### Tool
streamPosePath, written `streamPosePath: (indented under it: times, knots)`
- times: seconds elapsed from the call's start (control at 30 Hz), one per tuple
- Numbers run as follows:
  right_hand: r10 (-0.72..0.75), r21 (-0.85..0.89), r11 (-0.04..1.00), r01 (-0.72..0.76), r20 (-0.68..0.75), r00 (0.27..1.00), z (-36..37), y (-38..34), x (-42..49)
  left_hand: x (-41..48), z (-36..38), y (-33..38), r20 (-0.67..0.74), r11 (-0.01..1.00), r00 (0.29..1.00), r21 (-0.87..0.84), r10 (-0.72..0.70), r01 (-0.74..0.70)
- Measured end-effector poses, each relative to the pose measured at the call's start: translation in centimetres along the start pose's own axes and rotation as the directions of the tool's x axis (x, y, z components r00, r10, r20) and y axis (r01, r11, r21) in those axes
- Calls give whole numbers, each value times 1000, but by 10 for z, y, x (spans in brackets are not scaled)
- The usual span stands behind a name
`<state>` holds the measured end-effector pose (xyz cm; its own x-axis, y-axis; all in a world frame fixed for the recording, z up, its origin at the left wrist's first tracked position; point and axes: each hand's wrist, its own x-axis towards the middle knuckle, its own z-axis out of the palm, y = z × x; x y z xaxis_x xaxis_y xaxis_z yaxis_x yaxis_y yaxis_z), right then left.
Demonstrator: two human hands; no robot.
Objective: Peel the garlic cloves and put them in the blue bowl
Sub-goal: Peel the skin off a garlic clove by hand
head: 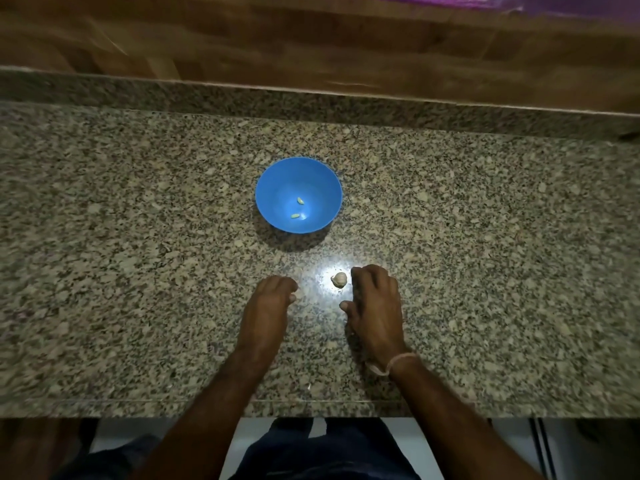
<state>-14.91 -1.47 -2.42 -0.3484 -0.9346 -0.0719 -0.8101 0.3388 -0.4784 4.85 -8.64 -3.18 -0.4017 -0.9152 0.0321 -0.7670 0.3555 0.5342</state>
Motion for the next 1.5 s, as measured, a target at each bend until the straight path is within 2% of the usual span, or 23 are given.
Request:
streamPosePath:
  times: [0.07,0.13,0.23,0.4,0.5,0.6,0.7,0.8,0.87,0.93,1.0,1.1,1.13,1.23,1.3,1.37,1.5]
  knots:
    - [-6,12,1000,6,-1,1000,-1,1,0,0,-1,5,-10,997,998,-52,-66,65]
    - [-9,13,1000,9,9,1000,-2,2,1,0,-6,16,-37,976,990,-175,-138,129]
    - [-22,21,1000,21,22,1000,-4,5,2,15,-26,44,-136,939,978,-326,-158,107]
    - [-75,32,997,74,53,996,-9,10,2,79,-47,71,-285,959,949,-279,-136,53]
    - [-94,89,992,87,79,992,-12,14,4,113,-47,64,-283,976,947,-193,-153,100]
    - [-93,205,976,71,96,991,-17,11,9,124,-50,58,-221,979,955,-99,-196,179]
    - [-142,244,963,117,86,986,-18,5,17,102,-51,65,-312,984,934,-22,-176,178]
    - [-217,213,958,194,89,972,-13,3,23,56,-35,79,-375,981,910,-145,-177,131]
    - [-238,207,954,216,87,967,-10,5,25,27,-16,87,-275,940,926,-294,-257,173]
    - [-240,301,931,205,84,967,-13,7,26,9,5,89,-75,842,921,-438,-382,313]
    - [-258,459,867,195,79,963,-22,8,23,4,18,93,144,668,877,-594,-459,448]
    - [-226,632,769,101,121,966,-36,8,15,5,23,100,268,460,829,-728,-491,508]
    - [-192,691,722,40,144,971,-39,9,13,5,21,103,319,353,806,-774,-499,525]
    - [-98,812,577,-87,175,980,-49,11,8,6,10,109,529,-126,708,-833,-468,539]
    - [-62,849,513,-124,181,982,-55,11,5,5,7,113,613,-335,676,-790,-409,513]
    - [-55,870,477,-124,171,984,-61,8,2,4,6,119,641,-412,665,-763,-384,499]
    - [-22,870,486,-85,110,994,-70,2,0,3,6,131,612,-391,693,-786,-380,479]
